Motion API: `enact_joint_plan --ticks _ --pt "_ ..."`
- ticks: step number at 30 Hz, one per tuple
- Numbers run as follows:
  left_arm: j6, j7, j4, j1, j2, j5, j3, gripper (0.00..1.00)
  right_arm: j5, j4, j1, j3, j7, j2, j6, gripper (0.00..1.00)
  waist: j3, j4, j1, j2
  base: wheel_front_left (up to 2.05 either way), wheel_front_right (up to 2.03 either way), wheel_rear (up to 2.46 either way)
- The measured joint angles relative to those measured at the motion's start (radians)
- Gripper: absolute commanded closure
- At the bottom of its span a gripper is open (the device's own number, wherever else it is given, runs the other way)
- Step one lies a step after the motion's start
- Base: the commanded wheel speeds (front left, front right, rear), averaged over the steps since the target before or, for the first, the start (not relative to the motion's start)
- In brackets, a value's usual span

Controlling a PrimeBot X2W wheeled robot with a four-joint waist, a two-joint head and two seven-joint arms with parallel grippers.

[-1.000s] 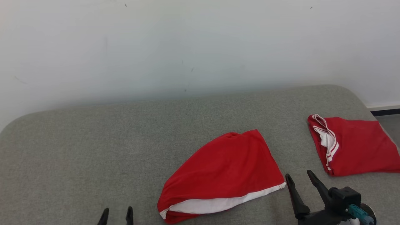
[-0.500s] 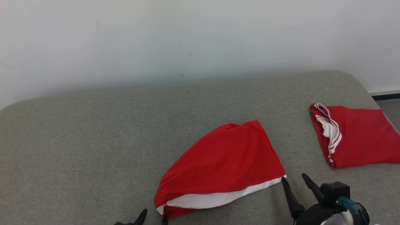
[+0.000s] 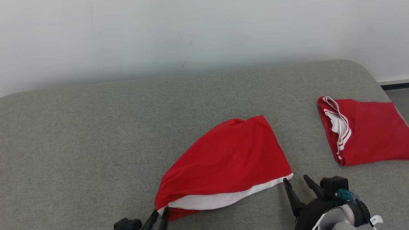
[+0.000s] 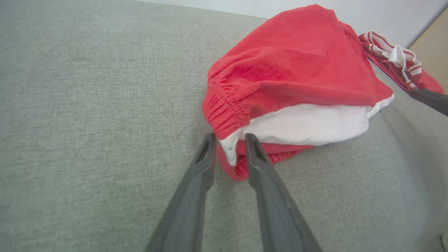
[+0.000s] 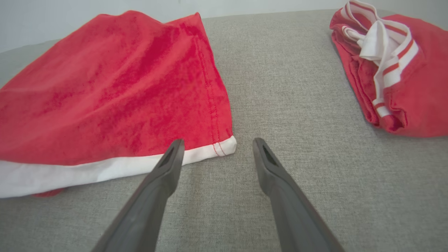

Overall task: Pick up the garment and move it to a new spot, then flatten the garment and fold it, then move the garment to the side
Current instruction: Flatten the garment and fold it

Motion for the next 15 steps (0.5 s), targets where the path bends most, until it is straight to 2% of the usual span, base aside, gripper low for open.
enact_joint_plan --ticks 15 --pt "-0.015 0.0 -0.012 -0.028 0.0 0.015 -0.009 1.0 0.07 0.237 -0.148 0.017 0.011 0.018 0.0 0.0 0.047 0.03 -0.0001 0.0 0.0 0.0 0.0"
